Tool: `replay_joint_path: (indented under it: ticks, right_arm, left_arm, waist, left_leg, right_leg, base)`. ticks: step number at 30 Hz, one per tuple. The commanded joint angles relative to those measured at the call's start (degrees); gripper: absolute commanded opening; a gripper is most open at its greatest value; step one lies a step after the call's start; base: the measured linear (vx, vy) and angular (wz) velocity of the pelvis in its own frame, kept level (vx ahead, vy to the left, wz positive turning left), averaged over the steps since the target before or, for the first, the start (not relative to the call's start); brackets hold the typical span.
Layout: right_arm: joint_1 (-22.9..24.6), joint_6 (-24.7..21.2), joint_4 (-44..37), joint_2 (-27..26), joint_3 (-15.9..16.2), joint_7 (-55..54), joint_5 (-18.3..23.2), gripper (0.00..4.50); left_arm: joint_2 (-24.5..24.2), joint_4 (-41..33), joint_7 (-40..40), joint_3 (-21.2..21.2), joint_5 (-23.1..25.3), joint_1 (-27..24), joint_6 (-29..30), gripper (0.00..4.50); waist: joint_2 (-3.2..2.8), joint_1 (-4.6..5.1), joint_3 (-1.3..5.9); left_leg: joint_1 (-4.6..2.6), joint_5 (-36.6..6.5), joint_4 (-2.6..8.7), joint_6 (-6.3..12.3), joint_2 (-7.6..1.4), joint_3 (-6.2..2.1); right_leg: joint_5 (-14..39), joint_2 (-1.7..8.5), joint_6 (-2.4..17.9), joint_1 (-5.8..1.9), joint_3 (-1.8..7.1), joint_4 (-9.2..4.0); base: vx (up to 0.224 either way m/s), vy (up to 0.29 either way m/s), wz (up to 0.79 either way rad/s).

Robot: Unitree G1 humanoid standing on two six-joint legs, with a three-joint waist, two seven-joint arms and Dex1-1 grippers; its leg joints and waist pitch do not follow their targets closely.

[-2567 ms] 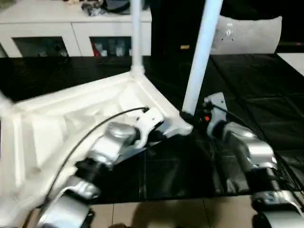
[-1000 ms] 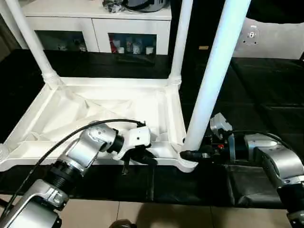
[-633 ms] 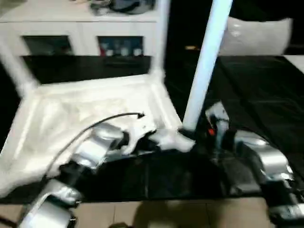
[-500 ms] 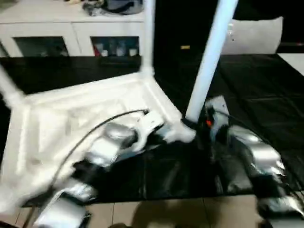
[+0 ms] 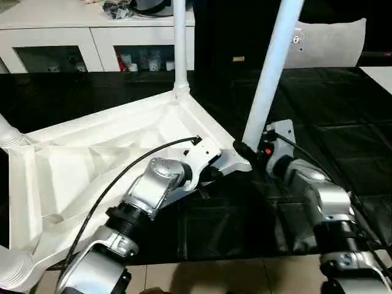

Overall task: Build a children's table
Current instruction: Rotate leg to tighten

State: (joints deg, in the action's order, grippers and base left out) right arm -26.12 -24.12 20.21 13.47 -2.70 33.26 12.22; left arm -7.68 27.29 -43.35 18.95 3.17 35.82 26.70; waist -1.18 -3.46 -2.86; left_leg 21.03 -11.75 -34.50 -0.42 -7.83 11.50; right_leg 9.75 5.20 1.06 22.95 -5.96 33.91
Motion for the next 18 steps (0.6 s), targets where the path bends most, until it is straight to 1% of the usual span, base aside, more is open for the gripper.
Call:
replay_joint_path:
  ticks: [1,2,3,5,7,8,9,10,11,12,13,14,15,16,17,18]
  right_arm:
    - [1.58,-0.77,-1.25,0.59,2.92,4.86,1.30,3.57]
    - [1.94,-0.91,-1.66,1.54,2.76,6.16,1.64,3.57]
    - [2.11,-0.93,-1.90,2.55,2.64,7.64,2.00,3.67]
    - [2.39,-0.61,-2.41,4.86,2.57,10.98,2.66,3.90]
    - [2.58,0.22,-2.77,6.99,2.91,14.53,3.05,3.98]
    - [2.78,0.34,-3.32,8.52,3.33,17.49,3.44,4.16]
    - [2.86,0.36,-3.55,9.09,3.49,18.60,3.59,4.29]
    - [3.03,0.39,-4.19,10.35,3.94,21.23,4.08,4.36]
    - [3.11,0.47,-4.65,11.50,4.37,23.48,4.43,4.39]
    - [3.11,0.11,-5.03,12.65,4.89,25.43,4.73,4.44]
    - [3.10,-0.10,-5.27,13.81,5.62,27.62,4.90,4.44]
    - [3.13,0.60,-5.35,15.00,6.69,29.97,4.63,4.44]
    - [3.17,1.36,-5.36,15.66,7.40,31.52,4.40,4.44]
    - [3.17,1.36,-5.36,15.66,7.40,31.52,4.40,4.44]
    - [3.28,1.35,-5.60,16.15,7.93,33.47,4.76,4.44]
    - [3.58,1.09,-6.17,16.88,8.67,36.73,5.79,4.44]
  left_arm:
    - [-1.14,-0.96,-1.47,-0.01,-0.03,-0.46,-2.71,0.00]
    - [-1.95,-1.12,-2.60,0.24,-0.04,-0.71,-3.11,0.00]
    - [-2.80,-1.20,-3.89,0.58,-0.03,-0.85,-3.78,0.00]
    - [-4.69,-1.54,-6.82,1.21,-0.21,-1.22,-4.92,0.00]
    - [-6.30,-1.64,-9.48,1.82,-0.32,-1.40,-6.46,0.00]
    - [-7.42,-1.83,-11.31,2.36,-0.49,-1.51,-7.28,0.00]
    - [-7.83,-1.90,-11.99,2.57,-0.56,-1.56,-7.58,0.00]
    - [-8.86,-2.21,-13.98,3.19,-0.69,-1.74,-9.01,0.00]
    - [-9.85,-2.65,-16.15,3.75,-0.97,-1.96,-10.24,0.00]
    - [-10.96,-3.30,-18.54,4.38,-1.16,-2.27,-11.31,0.00]
    - [-12.06,-3.83,-20.76,5.04,-1.23,-2.50,-12.25,0.00]
    - [-13.18,-4.36,-22.92,5.67,-1.30,-2.71,-13.10,0.00]
    - [-13.89,-4.72,-24.38,6.07,-1.40,-2.83,-13.83,0.00]
    - [-13.89,-4.72,-24.38,6.07,-1.40,-2.83,-13.83,0.00]
    - [-14.51,-5.19,-26.15,6.39,-1.93,-3.03,-14.68,0.00]
    - [-15.59,-6.21,-29.42,7.04,-2.93,-3.47,-16.30,0.00]
  waist:
    - [0.55,-0.54,3.39]
    - [0.55,-0.61,3.40]
    - [0.54,-0.60,3.42]
    - [0.58,-0.76,3.46]
    - [0.47,-0.81,3.41]
    - [0.45,-0.87,3.48]
    - [0.47,-0.93,3.44]
    - [0.56,-1.12,3.41]
    - [0.49,-1.47,3.43]
    - [0.49,-1.59,3.44]
    - [0.68,-1.92,3.44]
    - [0.56,-2.04,3.37]
    - [0.49,-2.26,3.43]
    - [0.50,-2.43,3.38]
    - [0.42,-2.81,3.40]
    - [0.48,-2.88,3.34]
  left_leg:
    - [-0.32,-12.69,4.46,2.61,-5.56,-3.16]
    - [-0.31,-11.78,4.43,2.96,-5.66,-3.10]
    - [-0.28,-11.60,4.39,3.05,-5.62,-3.06]
    - [-0.26,-11.41,4.33,3.41,-5.65,-3.09]
    - [-0.33,-11.37,4.33,3.55,-5.71,-3.03]
    - [-0.34,-11.29,4.32,3.67,-5.75,-3.02]
    - [-0.40,-11.37,4.30,3.81,-5.75,-2.94]
    - [-0.38,-11.39,4.29,3.86,-5.79,-2.95]
    - [-0.49,-11.24,4.33,3.88,-5.92,-2.97]
    - [-0.50,-11.03,4.34,3.79,-5.98,-2.94]
    - [-0.60,-10.83,4.40,3.87,-6.10,-2.88]
    - [-0.49,-10.46,4.42,3.74,-6.17,-2.87]
    - [-0.59,-10.75,4.36,3.63,-6.15,-2.88]
    - [-0.75,-10.92,4.34,3.42,-6.22,-2.68]
    - [-0.83,-11.17,4.34,3.16,-6.23,-2.72]
    - [-0.74,-11.22,4.36,3.09,-6.24,-2.69]
  right_leg:
    - [19.46,5.44,10.07,-3.07,3.76,-5.10]
    - [17.86,5.51,10.54,-3.12,3.87,-4.96]
    - [17.45,5.49,10.77,-3.08,3.87,-4.87]
    - [17.49,5.60,11.15,-3.19,3.85,-4.79]
    - [17.02,5.54,11.49,-3.01,3.85,-4.80]
    - [16.20,5.47,11.85,-3.06,3.83,-4.59]
    - [16.31,5.46,11.82,-3.01,3.86,-4.71]
    - [16.72,5.60,11.86,-3.05,3.88,-4.73]
    - [16.68,5.55,11.82,-2.97,3.87,-4.67]
    - [16.39,5.48,11.81,-2.95,3.88,-4.53]
    - [16.06,5.44,11.81,-2.94,3.88,-4.47]
    - [15.49,5.51,12.04,-2.90,3.99,-4.22]
    - [15.81,5.58,12.18,-2.88,3.89,-4.25]
    - [15.84,5.56,12.42,-2.66,4.01,-4.26]
    - [16.29,5.65,12.58,-2.71,3.97,-4.30]
    - [16.54,5.64,12.50,-2.71,4.00,-4.33]
  base:
    - [0.000,0.000,0.00]
    - [0.000,0.000,0.00]
    - [0.000,0.000,0.00]
    - [0.000,0.000,0.00]
    - [0.000,0.000,0.00]
    - [0.000,0.000,0.00]
    - [0.000,0.000,0.00]
    - [0.000,0.000,0.00]
    - [0.000,0.000,0.00]
    - [0.000,0.000,0.00]
    - [0.000,0.000,0.00]
    - [0.000,0.000,0.00]
    - [0.000,0.000,0.00]
    - [0.000,0.000,0.00]
    - [0.000,0.000,0.00]
    - [0.000,0.000,0.00]
